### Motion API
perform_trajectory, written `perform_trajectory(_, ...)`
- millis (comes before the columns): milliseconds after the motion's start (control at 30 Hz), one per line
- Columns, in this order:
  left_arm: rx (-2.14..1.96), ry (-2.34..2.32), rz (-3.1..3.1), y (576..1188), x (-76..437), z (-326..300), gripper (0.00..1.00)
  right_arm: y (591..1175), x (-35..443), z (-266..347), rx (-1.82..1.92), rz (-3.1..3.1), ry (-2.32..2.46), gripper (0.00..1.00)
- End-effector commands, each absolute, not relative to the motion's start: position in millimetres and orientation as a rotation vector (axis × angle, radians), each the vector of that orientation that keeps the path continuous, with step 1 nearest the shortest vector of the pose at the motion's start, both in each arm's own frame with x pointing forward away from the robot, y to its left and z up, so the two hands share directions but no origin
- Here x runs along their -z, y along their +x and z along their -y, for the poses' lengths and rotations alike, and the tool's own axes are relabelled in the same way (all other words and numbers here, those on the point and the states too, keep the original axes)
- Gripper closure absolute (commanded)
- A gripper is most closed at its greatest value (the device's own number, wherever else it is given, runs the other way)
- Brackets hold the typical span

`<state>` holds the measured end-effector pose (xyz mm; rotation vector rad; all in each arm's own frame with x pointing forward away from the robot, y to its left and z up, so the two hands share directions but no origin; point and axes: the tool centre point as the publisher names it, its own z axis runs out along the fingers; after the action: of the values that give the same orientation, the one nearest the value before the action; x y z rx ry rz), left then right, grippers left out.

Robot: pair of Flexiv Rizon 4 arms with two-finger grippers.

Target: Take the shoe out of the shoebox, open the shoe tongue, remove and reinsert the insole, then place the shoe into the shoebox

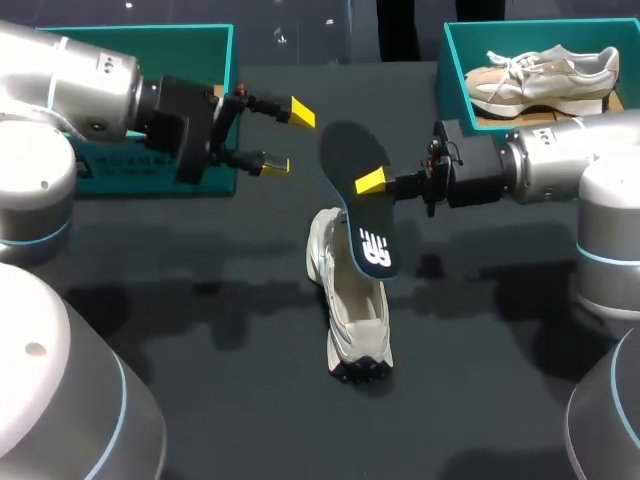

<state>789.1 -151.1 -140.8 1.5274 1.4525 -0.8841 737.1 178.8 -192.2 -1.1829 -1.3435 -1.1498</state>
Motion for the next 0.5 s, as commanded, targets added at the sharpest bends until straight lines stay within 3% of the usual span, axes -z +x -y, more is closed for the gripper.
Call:
perform_trajectory(33, 0.787, 1.663, -1.677, 800, 118, 156, 0.00, 735, 198, -188, 1.157, 1.332, -1.187, 1.00)
perform_trajectory(500, 0.601, 1.867, -1.888, 816, 87, 164, 0.00, 732, 202, -191, 1.161, 1.319, -1.197, 1.00)
